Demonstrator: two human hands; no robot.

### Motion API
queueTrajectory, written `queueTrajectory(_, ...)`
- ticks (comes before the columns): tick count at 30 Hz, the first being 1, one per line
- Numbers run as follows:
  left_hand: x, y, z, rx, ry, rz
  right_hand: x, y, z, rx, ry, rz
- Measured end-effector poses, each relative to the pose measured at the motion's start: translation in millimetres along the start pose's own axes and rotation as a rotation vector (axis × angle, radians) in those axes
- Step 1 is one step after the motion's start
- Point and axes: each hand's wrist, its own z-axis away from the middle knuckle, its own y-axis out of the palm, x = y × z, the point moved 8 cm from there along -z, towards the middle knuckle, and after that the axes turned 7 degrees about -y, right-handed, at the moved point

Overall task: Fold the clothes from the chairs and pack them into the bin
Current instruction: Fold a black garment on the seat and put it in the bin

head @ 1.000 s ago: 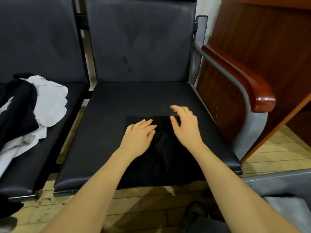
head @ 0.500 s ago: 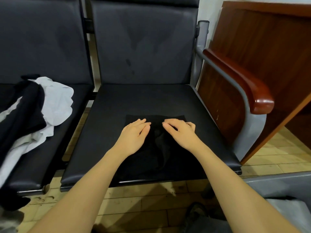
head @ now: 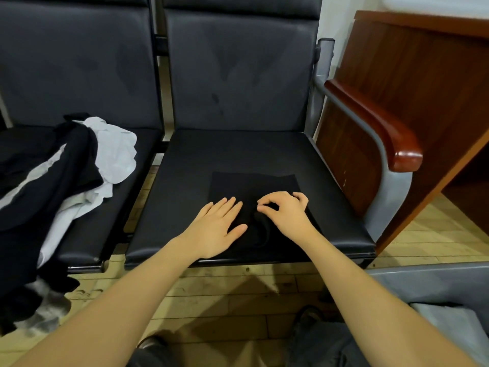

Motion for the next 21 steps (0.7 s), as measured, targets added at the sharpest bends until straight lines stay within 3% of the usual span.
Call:
queueTrajectory(7, -18.8, -8.0, 6.7, -0.07, 0.08, 0.008, -18.7, -54.8, 28.6, -0.267, -0.029, -0.248)
queueTrajectory(12, -45.9, -17.5, 14.3, -0.233, 0.203, 0.041, -7.6, -75.3, 46.0, -0.354, -0.098, 0.051)
queueTrajectory(15, -40.7, -11.2, 11.1, -0.265, 0.076, -0.01, 1.8, -55.5, 37.2, -0.251, -0.092, 0.094)
queueTrajectory(18, -21.0, 9.3, 5.1, -0.1, -0.099, -0.065, -10.7, -7.9, 33.7, 0.067, 0.005, 0.125)
queueTrajectory(21, -11.5, 11.0, 0.2, -0.053, -0.13, -0.076, -34.0, 23.6, 39.0, 0.318, 0.079, 0.273)
